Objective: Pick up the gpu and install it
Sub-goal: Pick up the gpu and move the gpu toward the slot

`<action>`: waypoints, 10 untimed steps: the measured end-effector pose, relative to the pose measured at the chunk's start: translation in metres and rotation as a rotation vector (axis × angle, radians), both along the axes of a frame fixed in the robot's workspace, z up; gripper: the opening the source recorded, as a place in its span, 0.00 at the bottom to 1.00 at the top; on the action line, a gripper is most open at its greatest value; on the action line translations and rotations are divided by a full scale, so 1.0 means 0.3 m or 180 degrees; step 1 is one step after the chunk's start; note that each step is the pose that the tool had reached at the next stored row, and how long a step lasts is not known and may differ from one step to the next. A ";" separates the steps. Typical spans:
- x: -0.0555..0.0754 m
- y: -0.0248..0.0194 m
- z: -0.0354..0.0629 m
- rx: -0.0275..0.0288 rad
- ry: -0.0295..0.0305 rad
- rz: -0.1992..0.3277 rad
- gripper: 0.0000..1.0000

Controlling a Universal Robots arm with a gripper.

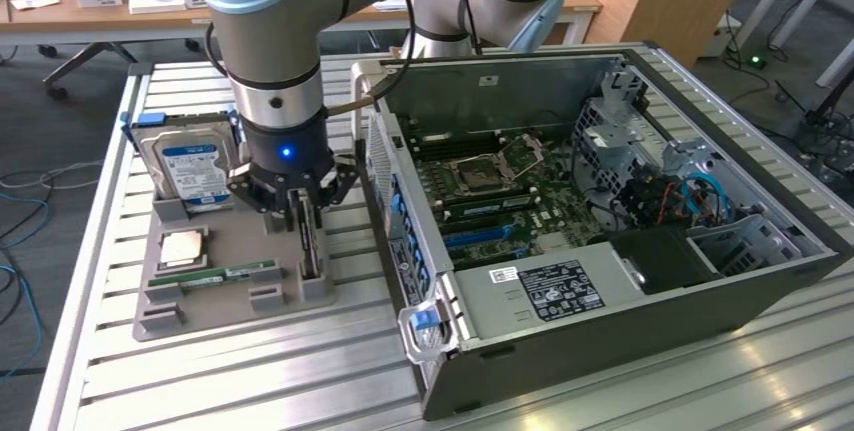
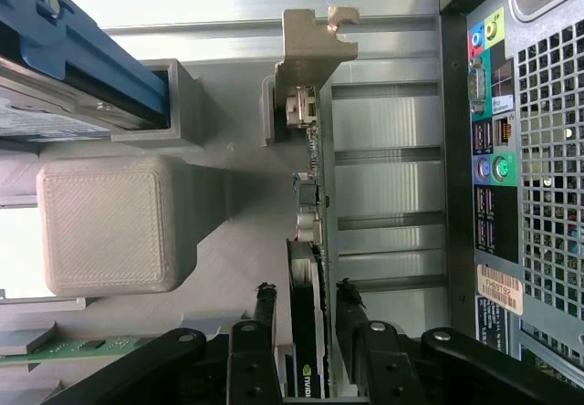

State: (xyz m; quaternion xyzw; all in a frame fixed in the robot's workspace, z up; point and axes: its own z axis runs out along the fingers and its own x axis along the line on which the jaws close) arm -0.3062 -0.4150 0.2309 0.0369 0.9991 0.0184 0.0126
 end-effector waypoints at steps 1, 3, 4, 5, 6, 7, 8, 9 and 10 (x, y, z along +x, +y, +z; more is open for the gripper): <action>0.000 0.000 0.000 0.0000 0.0000 0.0000 0.40; 0.000 0.000 0.000 0.0000 0.0000 0.0000 0.33; 0.000 0.000 0.000 0.0000 0.0000 0.0000 0.33; 0.000 0.000 0.000 0.0000 0.0000 0.0000 0.33; 0.000 0.000 0.000 0.0000 0.0000 0.0000 0.33; 0.000 0.000 0.000 0.0000 0.0000 0.0000 0.33; 0.001 0.000 0.000 0.0000 0.0000 0.0000 0.33; 0.002 0.000 0.000 0.0000 0.0000 0.0000 0.33; 0.002 0.000 0.000 0.0000 0.0000 0.0000 0.33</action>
